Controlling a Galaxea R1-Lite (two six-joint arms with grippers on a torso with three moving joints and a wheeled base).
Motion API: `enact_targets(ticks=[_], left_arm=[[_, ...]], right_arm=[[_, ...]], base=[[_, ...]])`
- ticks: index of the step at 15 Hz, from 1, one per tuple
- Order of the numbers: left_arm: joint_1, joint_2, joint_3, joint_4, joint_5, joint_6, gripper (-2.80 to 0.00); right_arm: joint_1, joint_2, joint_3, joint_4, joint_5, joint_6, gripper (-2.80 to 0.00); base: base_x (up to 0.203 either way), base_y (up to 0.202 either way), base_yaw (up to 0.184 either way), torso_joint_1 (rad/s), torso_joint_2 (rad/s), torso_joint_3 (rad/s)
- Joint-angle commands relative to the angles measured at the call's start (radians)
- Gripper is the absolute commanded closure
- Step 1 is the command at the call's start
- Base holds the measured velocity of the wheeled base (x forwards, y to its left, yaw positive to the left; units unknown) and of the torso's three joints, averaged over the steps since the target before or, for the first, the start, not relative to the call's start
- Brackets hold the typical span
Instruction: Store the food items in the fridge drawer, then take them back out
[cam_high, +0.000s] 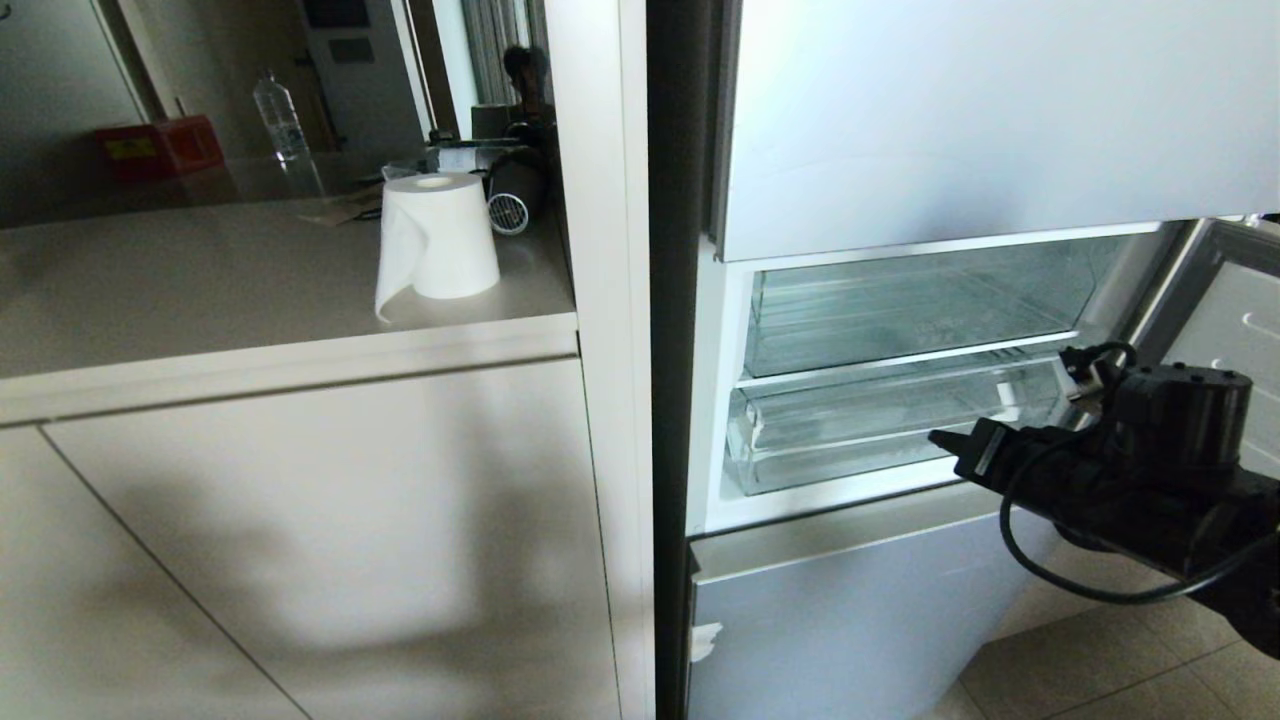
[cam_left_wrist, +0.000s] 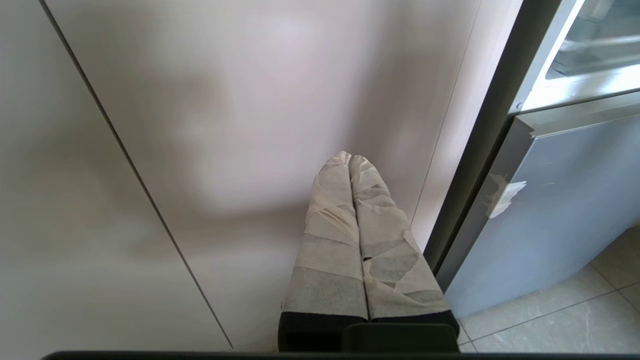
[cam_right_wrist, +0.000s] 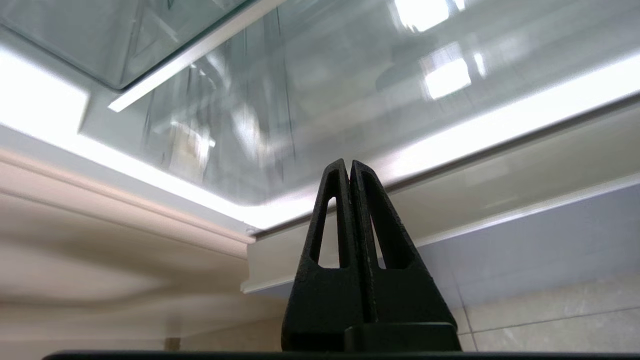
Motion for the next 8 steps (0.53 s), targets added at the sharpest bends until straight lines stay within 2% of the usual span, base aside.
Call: enact_targets(ticks=[1, 5, 8], left_arm=[[0.000, 0.000, 0.000, -0.001, 0.001, 0.000, 0.00], [0.000, 0.000, 0.000, -0.001, -0.001, 0.000, 0.00], [0.000, 0.000, 0.000, -0.001, 0.001, 0.000, 0.00]], right_arm=[[0.006, -0.085, 0.061, -0.010, 0.002, 0.002, 0.00], [0.006, -0.294, 0.177, 0.014, 0.000, -0.007, 0.00], [-0.007, -0.579, 0.260, 0.195, -0.007, -0.085, 0.00]], base=[[0.000, 0.000, 0.000, 0.000, 0.00, 0.000], [0.000, 0.000, 0.000, 0.000, 0.00, 0.000], [0.000, 0.000, 0.000, 0.000, 0.00, 0.000]])
